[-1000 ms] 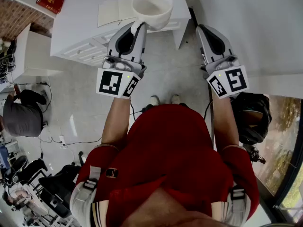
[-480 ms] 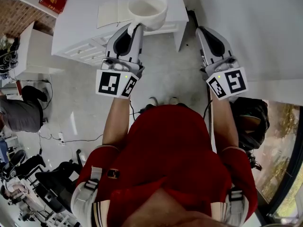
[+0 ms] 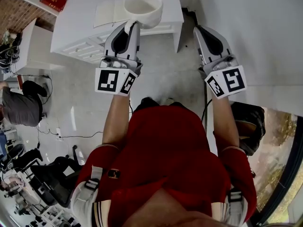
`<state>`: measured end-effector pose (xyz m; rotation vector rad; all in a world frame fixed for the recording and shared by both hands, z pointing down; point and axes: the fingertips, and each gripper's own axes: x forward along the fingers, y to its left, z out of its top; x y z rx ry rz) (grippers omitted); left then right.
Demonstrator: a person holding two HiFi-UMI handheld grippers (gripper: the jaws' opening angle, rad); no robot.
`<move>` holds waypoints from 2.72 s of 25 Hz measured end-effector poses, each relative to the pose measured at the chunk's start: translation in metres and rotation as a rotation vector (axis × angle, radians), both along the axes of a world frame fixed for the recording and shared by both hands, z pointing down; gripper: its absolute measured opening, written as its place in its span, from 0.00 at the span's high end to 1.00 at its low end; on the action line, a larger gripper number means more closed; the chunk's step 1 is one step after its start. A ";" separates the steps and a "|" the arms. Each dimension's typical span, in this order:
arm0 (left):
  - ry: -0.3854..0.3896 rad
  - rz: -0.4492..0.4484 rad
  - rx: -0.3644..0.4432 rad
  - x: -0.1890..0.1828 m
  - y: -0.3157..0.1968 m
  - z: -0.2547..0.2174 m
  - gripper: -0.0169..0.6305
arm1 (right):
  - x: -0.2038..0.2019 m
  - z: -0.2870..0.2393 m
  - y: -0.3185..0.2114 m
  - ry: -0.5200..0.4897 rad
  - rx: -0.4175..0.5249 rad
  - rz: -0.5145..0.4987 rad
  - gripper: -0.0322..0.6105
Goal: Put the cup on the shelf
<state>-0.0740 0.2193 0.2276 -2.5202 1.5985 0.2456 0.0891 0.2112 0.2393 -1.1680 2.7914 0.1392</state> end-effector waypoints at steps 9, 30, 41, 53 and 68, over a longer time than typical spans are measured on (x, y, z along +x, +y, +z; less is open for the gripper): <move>-0.002 -0.028 -0.004 -0.001 -0.019 0.005 0.90 | 0.006 0.007 -0.021 0.003 -0.011 -0.004 0.95; -0.035 0.033 -0.018 -0.040 -0.218 0.039 0.90 | -0.029 0.035 -0.209 0.049 -0.057 0.082 0.95; -0.038 0.111 -0.026 -0.061 -0.332 0.062 0.90 | -0.060 0.039 -0.316 0.073 -0.068 0.155 0.95; -0.036 0.090 -0.067 -0.050 -0.405 0.096 0.90 | -0.051 0.053 -0.371 0.087 -0.095 0.182 0.95; -0.081 -0.005 -0.113 -0.023 -0.494 0.143 0.90 | -0.020 0.077 -0.441 0.107 -0.140 0.129 0.95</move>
